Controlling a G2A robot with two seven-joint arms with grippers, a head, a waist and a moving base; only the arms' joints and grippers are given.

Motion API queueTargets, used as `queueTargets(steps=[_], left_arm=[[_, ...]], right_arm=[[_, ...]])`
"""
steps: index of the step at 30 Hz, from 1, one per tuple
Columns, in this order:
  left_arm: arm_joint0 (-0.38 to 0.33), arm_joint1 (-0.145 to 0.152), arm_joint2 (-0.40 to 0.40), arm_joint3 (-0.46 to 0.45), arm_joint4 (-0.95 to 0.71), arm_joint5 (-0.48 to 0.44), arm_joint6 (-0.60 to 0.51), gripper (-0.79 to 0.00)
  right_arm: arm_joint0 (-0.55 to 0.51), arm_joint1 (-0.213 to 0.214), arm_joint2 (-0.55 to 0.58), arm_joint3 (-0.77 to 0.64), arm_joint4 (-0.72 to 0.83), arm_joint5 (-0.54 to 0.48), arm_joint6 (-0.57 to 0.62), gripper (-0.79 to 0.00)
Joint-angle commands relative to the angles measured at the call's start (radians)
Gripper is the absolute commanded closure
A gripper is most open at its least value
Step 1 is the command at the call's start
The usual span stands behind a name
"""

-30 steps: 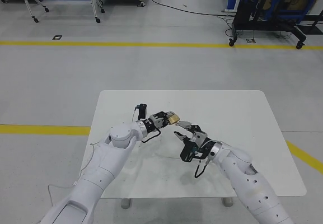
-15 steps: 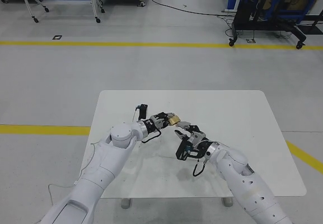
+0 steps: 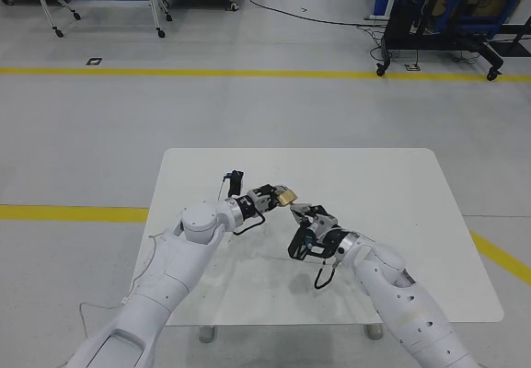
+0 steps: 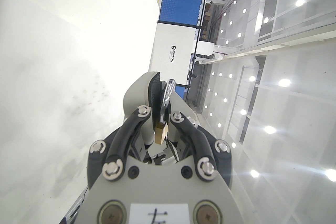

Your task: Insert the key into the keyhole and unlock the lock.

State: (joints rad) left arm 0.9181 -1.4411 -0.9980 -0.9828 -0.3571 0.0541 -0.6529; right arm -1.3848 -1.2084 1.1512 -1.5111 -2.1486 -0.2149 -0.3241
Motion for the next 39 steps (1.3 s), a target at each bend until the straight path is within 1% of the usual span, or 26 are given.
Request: queueTargets(steps=[1, 5, 10, 13, 19, 24, 25, 26, 27, 29, 32, 35, 39], left_arm=[[0.001, 0.001, -0.001, -0.002, 0.004, -0.005, -0.003, 0.000], [0.002, 0.002, -0.001, -0.008, 0.015, -0.024, -0.011, 0.000], [0.010, 0.004, -0.009, -0.021, 0.019, -0.071, -0.014, 0.000], [0.017, 0.006, -0.015, -0.034, 0.026, -0.111, -0.018, 0.000], [0.035, 0.011, -0.027, -0.061, 0.046, -0.196, -0.020, 0.000], [0.044, 0.015, -0.030, -0.075, 0.066, -0.235, -0.029, 0.000], [0.046, 0.015, -0.030, -0.076, 0.068, -0.239, -0.027, 0.000], [0.048, 0.015, -0.030, -0.078, 0.069, -0.239, -0.027, 0.000], [0.049, 0.015, -0.031, -0.079, 0.068, -0.240, -0.025, 0.000], [0.049, 0.016, -0.032, -0.078, 0.076, -0.231, -0.020, 0.000], [0.047, 0.016, -0.027, -0.074, 0.098, -0.206, -0.005, 0.000], [0.037, 0.015, -0.015, -0.062, 0.127, -0.157, 0.005, 0.000], [0.018, 0.011, 0.029, -0.045, 0.209, -0.079, 0.012, 0.000]], right_arm=[[0.001, -0.001, 0.002, 0.003, 0.022, -0.001, -0.001, 0.000], [0.006, -0.003, 0.009, 0.011, 0.096, -0.026, -0.010, 0.000], [0.011, 0.001, 0.044, 0.028, 0.219, -0.111, -0.071, 0.000], [0.015, 0.004, 0.071, 0.043, 0.316, -0.187, -0.085, 0.000], [0.048, 0.010, 0.116, 0.096, 0.517, -0.385, -0.090, 0.000], [0.072, 0.015, 0.128, 0.125, 0.583, -0.468, -0.079, 0.000], [0.076, 0.016, 0.128, 0.130, 0.592, -0.480, -0.077, -0.132], [0.080, 0.017, 0.128, 0.134, 0.599, -0.491, -0.074, -0.289], [0.084, 0.017, 0.128, 0.136, 0.603, -0.499, -0.072, -0.360], [0.089, 0.019, 0.128, 0.140, 0.603, -0.505, -0.066, -0.776], [0.091, 0.023, 0.132, 0.143, 0.599, -0.516, -0.073, -0.785], [0.083, 0.035, 0.161, 0.146, 0.577, -0.554, -0.108, -0.785], [0.053, 0.061, 0.251, 0.159, 0.587, -0.640, -0.216, -0.785]])
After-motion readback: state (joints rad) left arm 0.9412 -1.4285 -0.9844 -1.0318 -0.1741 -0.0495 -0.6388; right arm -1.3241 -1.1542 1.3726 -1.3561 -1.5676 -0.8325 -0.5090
